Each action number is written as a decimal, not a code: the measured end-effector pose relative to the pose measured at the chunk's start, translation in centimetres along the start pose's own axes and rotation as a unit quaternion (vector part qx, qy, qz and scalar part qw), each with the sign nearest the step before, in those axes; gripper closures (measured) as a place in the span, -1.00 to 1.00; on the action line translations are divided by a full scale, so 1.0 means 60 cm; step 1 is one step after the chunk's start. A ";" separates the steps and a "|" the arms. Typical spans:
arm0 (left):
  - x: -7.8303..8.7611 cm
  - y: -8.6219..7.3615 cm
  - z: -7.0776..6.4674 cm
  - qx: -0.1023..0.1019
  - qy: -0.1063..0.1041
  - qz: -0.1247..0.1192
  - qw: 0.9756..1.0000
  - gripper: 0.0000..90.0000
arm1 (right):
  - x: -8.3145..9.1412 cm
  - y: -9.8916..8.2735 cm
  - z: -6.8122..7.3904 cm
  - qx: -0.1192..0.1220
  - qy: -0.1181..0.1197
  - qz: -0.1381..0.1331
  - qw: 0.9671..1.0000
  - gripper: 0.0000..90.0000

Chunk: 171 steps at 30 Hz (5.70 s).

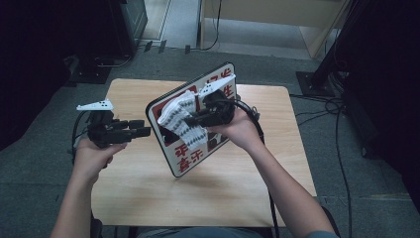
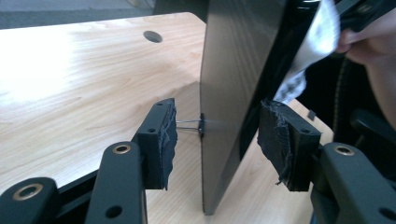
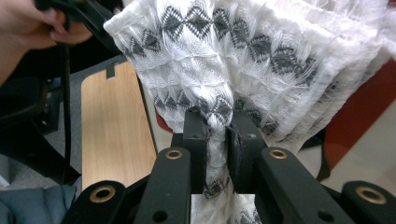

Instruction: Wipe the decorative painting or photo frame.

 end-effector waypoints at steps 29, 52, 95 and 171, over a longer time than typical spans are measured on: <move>-0.032 0.016 0.021 -0.006 -0.005 -0.008 1.000 -0.01 | -0.009 0.082 0.028 0.034 -0.011 -0.009 0.999 0.79; -0.034 0.015 0.017 -0.007 -0.005 -0.014 1.000 0.03 | -0.032 0.059 0.022 0.035 -0.002 -0.007 0.999 0.78; -0.035 0.013 0.016 -0.004 -0.007 -0.014 1.000 0.02 | -0.055 0.012 0.024 0.031 0.003 -0.002 1.000 0.75; -0.037 0.008 0.012 -0.002 0.005 -0.006 1.000 0.06 | -0.110 -0.103 0.016 -0.010 0.045 0.002 0.999 0.76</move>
Point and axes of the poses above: each handheld gripper's, and its own axes: x roughly backward along the jaws, y roughly out of its top, z roughly to its left, the point moved 9 cm from there along -x, roughly forward along the jaws, and after that the axes turned 6 degrees about y, right-handed, at the moved point
